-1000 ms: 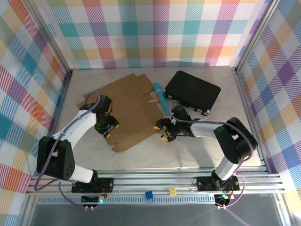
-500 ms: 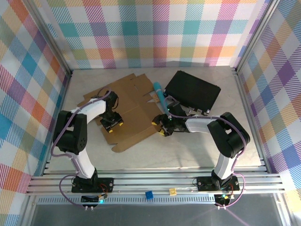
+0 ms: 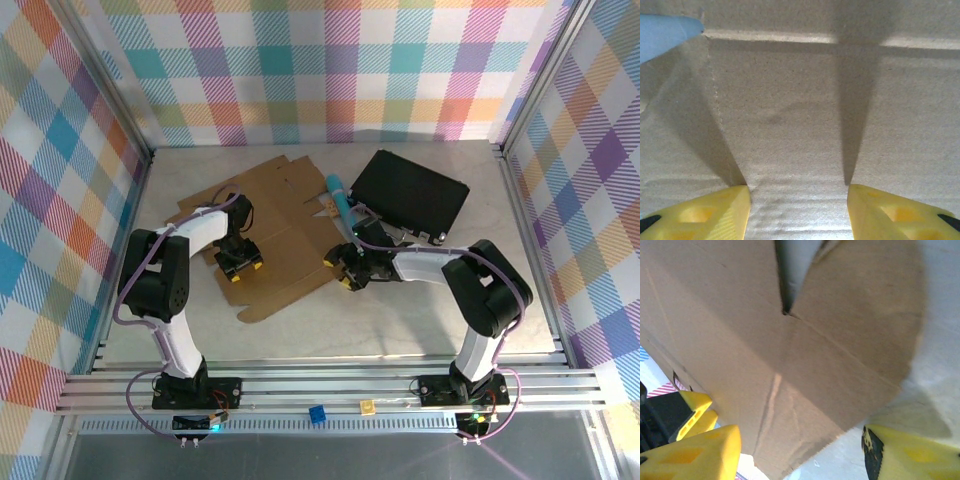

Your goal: Fold the paper box

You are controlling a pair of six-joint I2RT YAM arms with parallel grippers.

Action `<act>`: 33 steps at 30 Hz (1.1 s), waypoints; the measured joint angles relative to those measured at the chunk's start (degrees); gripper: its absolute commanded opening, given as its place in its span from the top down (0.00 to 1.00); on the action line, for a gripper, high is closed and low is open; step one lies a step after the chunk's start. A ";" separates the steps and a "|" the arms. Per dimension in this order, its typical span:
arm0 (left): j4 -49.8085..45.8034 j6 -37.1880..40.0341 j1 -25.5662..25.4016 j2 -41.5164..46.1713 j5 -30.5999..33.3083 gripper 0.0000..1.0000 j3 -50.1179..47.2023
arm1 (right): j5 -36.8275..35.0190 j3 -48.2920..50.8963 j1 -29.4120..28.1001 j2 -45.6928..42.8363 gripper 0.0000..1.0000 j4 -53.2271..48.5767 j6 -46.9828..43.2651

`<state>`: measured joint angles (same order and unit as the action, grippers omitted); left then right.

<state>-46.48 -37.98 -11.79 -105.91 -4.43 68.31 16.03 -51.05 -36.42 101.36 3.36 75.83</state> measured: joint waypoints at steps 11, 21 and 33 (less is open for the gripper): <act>-0.26 1.42 0.00 -0.22 0.00 0.46 0.37 | -0.74 -0.50 -0.11 2.40 0.45 5.66 0.90; -0.13 1.84 0.00 -0.52 0.04 0.47 0.96 | -3.02 -3.04 -1.31 2.43 0.55 11.04 2.21; 0.13 1.86 0.00 -0.55 -0.07 0.51 1.25 | -2.54 -7.87 -2.25 9.11 0.66 9.75 2.21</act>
<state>-46.35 -36.12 -11.79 -106.45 -4.49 69.56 13.50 -58.92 -38.68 110.48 13.10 78.04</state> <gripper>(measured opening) 0.521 0.377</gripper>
